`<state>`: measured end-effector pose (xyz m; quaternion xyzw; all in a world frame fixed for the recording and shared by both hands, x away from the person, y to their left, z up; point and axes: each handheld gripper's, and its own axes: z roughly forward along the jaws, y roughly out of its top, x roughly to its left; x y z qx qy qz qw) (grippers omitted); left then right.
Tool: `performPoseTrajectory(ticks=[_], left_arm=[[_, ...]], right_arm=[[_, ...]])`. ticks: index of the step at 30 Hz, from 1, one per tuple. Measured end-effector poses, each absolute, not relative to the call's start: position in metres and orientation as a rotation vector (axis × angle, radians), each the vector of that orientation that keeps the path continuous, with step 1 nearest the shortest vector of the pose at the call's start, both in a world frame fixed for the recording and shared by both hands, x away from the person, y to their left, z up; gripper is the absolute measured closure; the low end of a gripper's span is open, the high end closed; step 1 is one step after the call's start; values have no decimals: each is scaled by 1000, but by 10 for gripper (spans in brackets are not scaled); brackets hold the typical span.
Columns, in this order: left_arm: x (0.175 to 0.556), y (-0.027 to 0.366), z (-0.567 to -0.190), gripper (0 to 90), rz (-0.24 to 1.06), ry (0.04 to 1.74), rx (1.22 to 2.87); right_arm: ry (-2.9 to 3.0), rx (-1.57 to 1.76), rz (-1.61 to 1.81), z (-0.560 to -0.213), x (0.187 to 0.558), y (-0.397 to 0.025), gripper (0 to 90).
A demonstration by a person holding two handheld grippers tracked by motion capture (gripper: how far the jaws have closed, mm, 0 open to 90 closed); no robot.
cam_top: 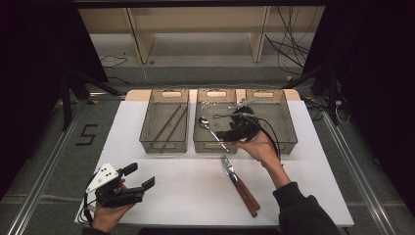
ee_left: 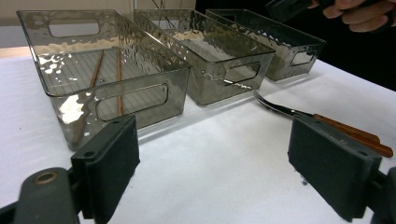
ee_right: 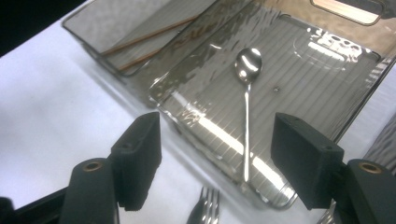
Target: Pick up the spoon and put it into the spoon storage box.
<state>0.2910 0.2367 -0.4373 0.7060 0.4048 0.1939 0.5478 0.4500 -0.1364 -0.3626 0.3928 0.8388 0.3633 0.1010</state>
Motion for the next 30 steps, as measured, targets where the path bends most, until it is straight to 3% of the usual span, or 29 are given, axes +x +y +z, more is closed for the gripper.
performPoseTrajectory(ticks=[30], left_arm=[[291,236,-438,160,458,956,1674]], right_arm=[[2500,1120,1067,-384,386,-162,297]])
